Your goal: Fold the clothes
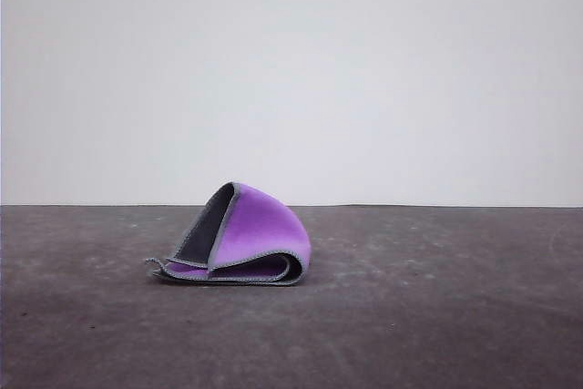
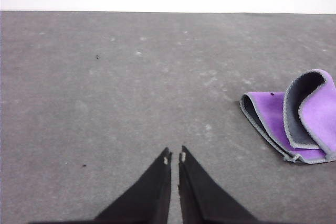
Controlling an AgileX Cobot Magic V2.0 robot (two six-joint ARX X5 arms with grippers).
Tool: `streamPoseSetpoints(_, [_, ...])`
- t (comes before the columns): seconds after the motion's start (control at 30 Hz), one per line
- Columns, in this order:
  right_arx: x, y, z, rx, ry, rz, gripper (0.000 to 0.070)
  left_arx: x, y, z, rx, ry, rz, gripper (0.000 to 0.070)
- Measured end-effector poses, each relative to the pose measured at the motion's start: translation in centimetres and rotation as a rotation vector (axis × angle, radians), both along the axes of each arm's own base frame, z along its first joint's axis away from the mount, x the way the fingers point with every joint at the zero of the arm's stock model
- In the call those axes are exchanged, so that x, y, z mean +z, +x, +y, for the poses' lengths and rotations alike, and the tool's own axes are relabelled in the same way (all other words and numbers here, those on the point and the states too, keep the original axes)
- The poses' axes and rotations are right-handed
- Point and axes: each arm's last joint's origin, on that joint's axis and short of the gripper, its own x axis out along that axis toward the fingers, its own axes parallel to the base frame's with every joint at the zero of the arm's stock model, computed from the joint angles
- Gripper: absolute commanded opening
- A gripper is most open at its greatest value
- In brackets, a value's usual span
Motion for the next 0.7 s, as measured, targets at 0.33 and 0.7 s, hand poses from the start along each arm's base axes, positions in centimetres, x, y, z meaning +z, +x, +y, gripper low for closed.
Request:
streamPoseSetpoints(0.33, [-0.02, 0.04, -0.02, -0.008, 0.007, -0.025, 0.0001, 0.00, 0.00, 0.00, 0.000, 0.000, 0.000, 0.0011])
streamPoseSetpoints(0.7, [-0.02, 0.08, -0.02, -0.007, 0.009, -0.033, 0.0001, 0.00, 0.00, 0.00, 0.000, 0.000, 0.000, 0.0010])
